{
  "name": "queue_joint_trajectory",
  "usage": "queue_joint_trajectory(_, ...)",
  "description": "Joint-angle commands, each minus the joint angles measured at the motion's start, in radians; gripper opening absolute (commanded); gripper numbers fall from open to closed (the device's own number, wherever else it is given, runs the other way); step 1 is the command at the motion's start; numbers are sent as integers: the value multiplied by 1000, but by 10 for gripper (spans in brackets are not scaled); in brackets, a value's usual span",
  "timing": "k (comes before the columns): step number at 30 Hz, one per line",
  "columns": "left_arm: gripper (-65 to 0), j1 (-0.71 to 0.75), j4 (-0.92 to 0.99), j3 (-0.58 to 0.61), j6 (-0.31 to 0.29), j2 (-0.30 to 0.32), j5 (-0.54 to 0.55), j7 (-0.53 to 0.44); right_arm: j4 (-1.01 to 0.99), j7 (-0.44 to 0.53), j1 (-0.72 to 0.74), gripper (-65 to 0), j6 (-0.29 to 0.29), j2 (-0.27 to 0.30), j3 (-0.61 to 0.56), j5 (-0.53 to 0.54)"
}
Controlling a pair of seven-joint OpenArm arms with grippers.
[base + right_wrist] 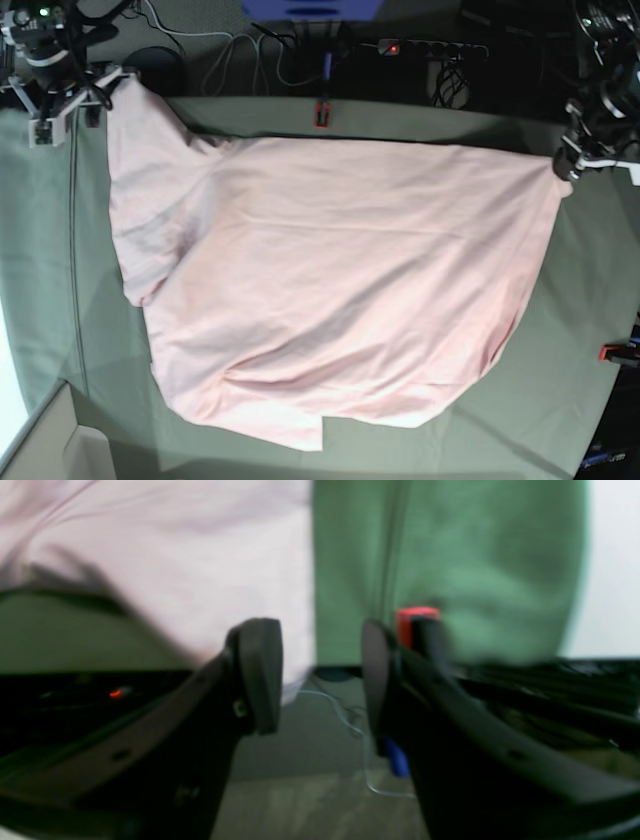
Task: Layout the t-shirt on the table in an organized manner, then fold the t-shirt properly
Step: 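Lay the shirt flat on the table and release both grippers, then grasp the shirt edges with both grippers near the hem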
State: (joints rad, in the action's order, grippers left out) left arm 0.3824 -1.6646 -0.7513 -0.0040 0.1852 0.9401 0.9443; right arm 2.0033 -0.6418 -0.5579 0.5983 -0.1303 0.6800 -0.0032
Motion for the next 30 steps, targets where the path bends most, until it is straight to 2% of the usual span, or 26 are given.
queue_joint_trajectory(1,-634,3,-18,-17,0,17,24,-8,20,21,-4,-377,1,8,5,9)
queue_joint_trajectory(2,-613,5,-15,-24,0,18,24,-8,20,23,0,-377,1,11,5,9)
queue_joint_trajectory(4,-526,7,-12,-43,8,18,24,-8,18,20,17,-377,1,11,7,9)
queue_joint_trajectory(8,-282,0,-10,-66,0,15,18,-8,20,20,32,-377,1,11,2,9)
queue_joint_trajectory(10,-201,-1,-10,-70,0,17,23,-8,18,18,55,-377,1,11,4,9)
queue_joint_trajectory(11,-182,-3,-12,-70,0,17,24,-11,18,18,62,-377,1,11,2,9)
queue_joint_trajectory(14,-179,-55,-21,-70,0,18,24,-18,18,18,86,-376,1,11,2,9)
queue_joint_trajectory(19,-179,-282,13,-53,2,18,-14,-18,18,18,123,-375,1,11,1,6)
queue_joint_trajectory(21,-179,-391,50,-18,6,20,-94,-18,15,18,123,-375,1,11,1,6)
queue_joint_trajectory(26,-173,-678,303,115,0,20,-435,-44,15,18,141,-375,1,13,1,4)
queue_joint_trajectory(30,-173,-799,550,260,-1,18,-582,-250,14,17,141,-375,1,30,2,4)
